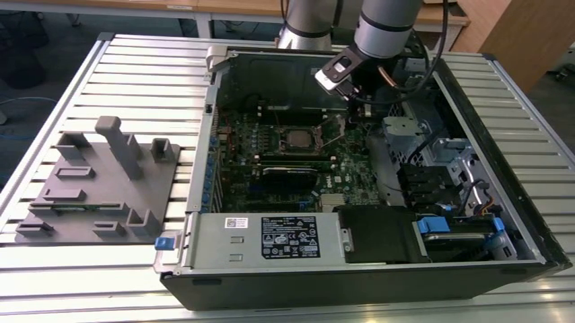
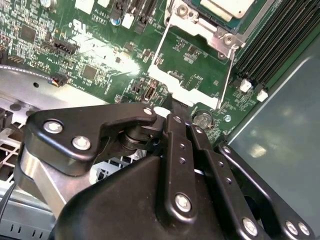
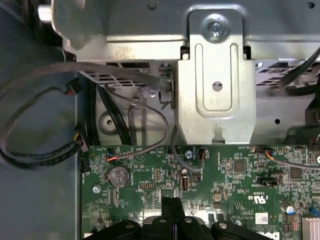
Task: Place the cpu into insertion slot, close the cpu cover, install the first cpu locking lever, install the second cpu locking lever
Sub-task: 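Close the cpu cover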
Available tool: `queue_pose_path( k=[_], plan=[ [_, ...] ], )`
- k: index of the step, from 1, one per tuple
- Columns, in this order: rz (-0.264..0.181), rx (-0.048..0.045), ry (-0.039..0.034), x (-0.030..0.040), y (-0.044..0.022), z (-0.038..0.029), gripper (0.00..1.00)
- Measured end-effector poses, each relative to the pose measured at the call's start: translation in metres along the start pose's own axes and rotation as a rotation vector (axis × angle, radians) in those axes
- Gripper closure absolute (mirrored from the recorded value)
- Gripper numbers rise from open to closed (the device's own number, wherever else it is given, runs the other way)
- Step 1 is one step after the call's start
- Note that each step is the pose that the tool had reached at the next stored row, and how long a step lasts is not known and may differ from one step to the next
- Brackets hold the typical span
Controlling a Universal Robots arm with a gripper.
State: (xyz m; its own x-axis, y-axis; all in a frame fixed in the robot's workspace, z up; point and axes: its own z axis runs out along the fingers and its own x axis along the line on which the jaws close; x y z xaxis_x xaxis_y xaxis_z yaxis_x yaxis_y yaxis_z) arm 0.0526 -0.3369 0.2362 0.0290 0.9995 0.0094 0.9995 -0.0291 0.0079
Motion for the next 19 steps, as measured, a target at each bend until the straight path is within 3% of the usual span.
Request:
queue_pose_path(
  k=[19],
  plan=[
    [0.001, -0.0155, 0.0005, -0.0014, -0.0453, 0.0010, 0.89]
  ],
)
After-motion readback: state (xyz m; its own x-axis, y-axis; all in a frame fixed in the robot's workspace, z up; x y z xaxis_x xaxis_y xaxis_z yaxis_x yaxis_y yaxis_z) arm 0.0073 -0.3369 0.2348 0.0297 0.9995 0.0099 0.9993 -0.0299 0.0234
